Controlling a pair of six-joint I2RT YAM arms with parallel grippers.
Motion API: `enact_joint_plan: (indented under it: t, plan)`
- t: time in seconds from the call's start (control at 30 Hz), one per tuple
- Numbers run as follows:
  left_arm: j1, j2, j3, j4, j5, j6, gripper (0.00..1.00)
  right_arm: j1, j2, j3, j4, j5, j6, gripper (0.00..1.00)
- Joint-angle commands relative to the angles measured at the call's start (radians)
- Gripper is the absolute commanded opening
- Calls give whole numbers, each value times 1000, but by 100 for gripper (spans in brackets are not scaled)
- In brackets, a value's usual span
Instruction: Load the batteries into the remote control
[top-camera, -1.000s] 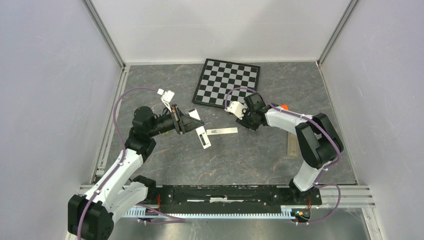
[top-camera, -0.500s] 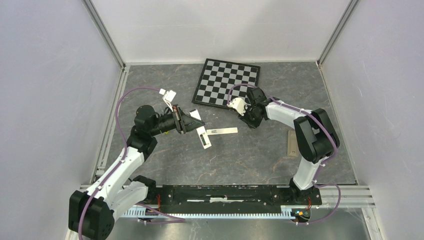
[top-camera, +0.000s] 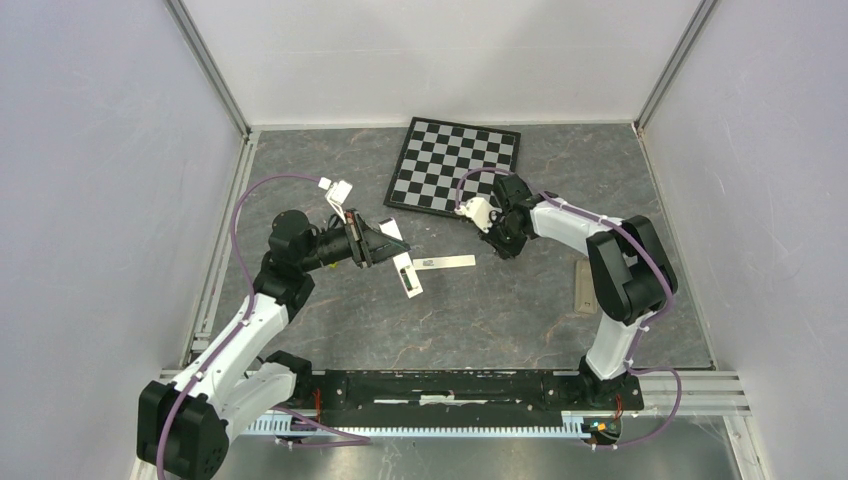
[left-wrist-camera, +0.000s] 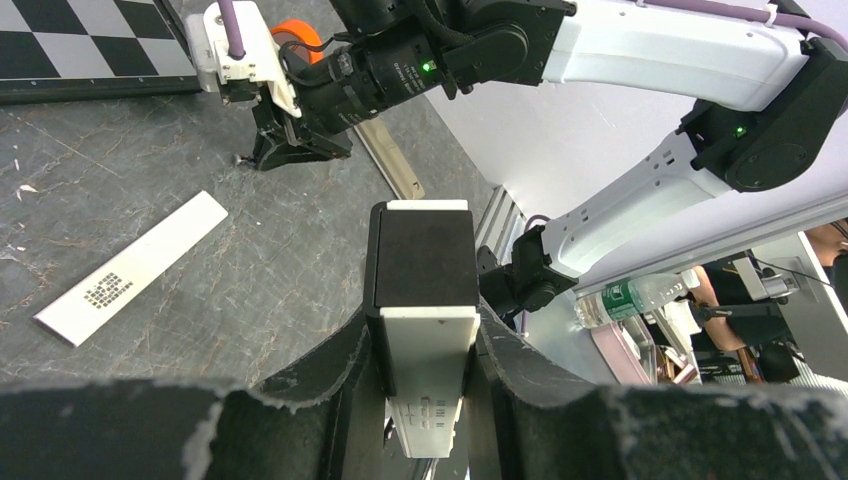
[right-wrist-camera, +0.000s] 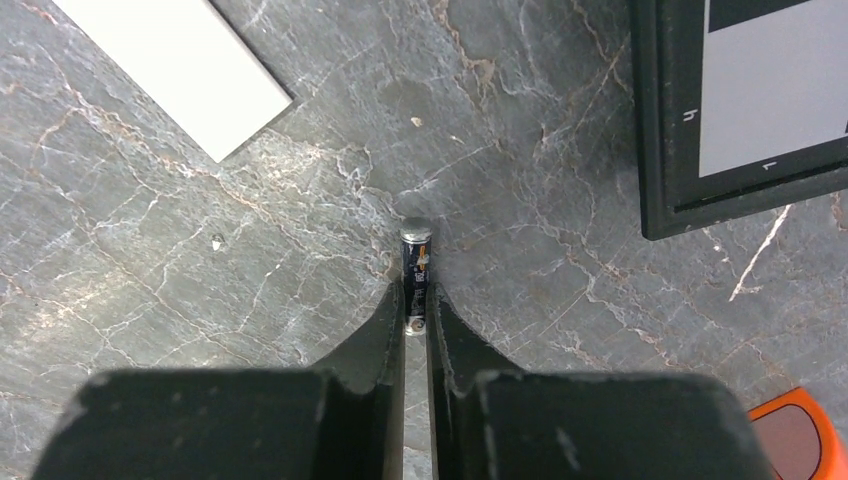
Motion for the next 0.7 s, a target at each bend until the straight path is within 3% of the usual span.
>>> enact_joint_plan:
  t: [0.0,0.2,0.47,0.67]
  plan:
    - [6,1,35,41,-11,-2,2,-6,25,6,-13,36,36,9]
    - [6,12,-17,53,-145,-66,2,9,-73,-21,105,-58,132,7]
    - [6,51,-103,69,-345,-138,2,92,-311,-204,378,-185,376,7]
    - [6,70,-169,198,-367,-205,2,191,-435,-247,479,-169,639,8]
